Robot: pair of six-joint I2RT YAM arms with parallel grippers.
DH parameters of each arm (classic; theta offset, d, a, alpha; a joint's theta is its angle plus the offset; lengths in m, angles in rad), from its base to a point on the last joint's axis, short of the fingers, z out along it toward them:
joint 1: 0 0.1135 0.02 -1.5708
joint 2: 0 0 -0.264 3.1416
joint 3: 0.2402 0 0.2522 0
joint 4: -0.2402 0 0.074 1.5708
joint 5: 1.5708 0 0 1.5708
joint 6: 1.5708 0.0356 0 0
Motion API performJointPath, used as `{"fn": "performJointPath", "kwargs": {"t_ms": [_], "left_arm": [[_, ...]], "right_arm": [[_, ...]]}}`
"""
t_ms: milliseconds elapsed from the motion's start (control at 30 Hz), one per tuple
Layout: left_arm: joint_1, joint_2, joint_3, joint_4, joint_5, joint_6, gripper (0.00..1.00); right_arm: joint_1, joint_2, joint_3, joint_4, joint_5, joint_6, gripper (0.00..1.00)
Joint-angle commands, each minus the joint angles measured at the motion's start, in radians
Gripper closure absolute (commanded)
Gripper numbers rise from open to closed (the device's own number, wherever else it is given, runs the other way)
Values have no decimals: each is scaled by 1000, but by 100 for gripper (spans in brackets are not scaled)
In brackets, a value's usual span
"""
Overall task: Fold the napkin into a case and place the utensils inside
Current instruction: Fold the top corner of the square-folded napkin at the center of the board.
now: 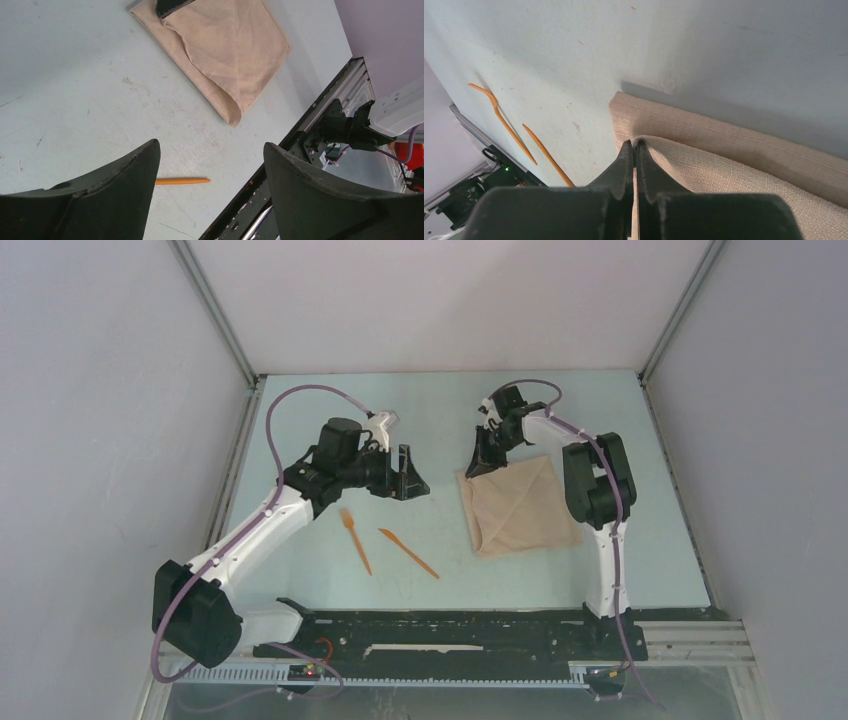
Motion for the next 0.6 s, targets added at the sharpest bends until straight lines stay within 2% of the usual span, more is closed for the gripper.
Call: {"fn": "performJointPath", "kwargs": {"t_ms": [0, 567], "left_arm": [[12, -6, 0, 17, 19, 22, 18], [16, -6, 0, 17, 29, 21, 18]], "right_arm": [[25, 24, 54, -10, -30, 17, 100], [36, 67, 101, -20, -27, 17, 99]]}}
